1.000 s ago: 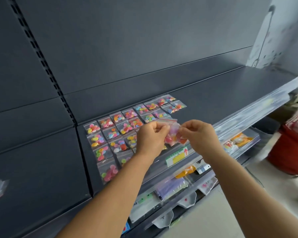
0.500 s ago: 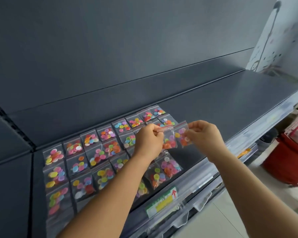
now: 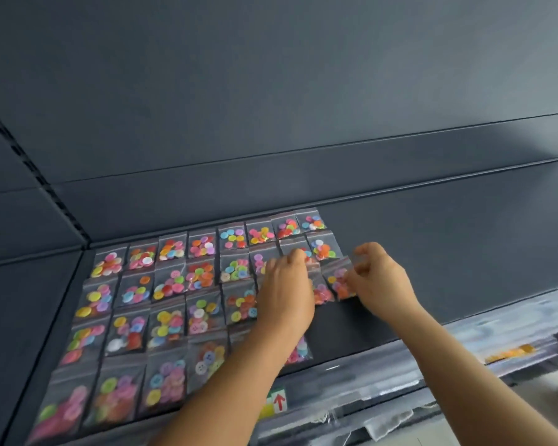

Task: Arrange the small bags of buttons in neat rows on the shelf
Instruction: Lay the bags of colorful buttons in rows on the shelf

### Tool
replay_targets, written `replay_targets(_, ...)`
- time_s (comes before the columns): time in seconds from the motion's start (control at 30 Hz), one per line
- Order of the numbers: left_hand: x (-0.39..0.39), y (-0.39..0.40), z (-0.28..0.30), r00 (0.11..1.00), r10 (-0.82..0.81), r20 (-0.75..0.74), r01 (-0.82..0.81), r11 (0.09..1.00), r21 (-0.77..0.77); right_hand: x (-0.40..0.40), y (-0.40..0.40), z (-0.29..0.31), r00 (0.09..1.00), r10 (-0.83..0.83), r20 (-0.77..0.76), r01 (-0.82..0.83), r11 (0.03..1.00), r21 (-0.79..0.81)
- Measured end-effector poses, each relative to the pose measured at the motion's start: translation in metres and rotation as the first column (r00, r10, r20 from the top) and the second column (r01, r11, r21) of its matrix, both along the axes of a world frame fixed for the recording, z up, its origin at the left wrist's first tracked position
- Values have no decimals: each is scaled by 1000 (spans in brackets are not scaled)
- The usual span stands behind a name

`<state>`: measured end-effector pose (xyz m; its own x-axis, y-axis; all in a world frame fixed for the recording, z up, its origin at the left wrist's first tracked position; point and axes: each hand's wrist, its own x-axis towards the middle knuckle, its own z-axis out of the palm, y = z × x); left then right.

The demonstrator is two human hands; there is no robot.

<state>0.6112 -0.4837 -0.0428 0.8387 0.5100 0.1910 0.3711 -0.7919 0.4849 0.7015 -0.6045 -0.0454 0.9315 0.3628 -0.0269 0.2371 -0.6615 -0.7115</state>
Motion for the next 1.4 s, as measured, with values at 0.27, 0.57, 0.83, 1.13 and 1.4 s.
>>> replay_targets(0.27,-14,-15,-2,991,-121,-55,126,987,97,0,-18,-4,820,473,323,-454,880,-135)
replay_targets(0.57,-23,-20,-8,981,-173,-90,188,961,202,-1,-19,-7,753,526,394,-468,850,-241)
replay_targets(0.83,-21,-24,-8,974,-155,-168,193,951,241,-6,-20,-6,685,625,374,-490,775,-400)
replay_targets(1.13,-22,-31,-5,980,-95,-176,141,953,267,-11,-22,2,695,636,335,-495,761,-419)
replay_targets(1.4,-66,-13,11,997,76,-31,-64,958,278,-39,5,15,657,658,368,-565,753,-337)
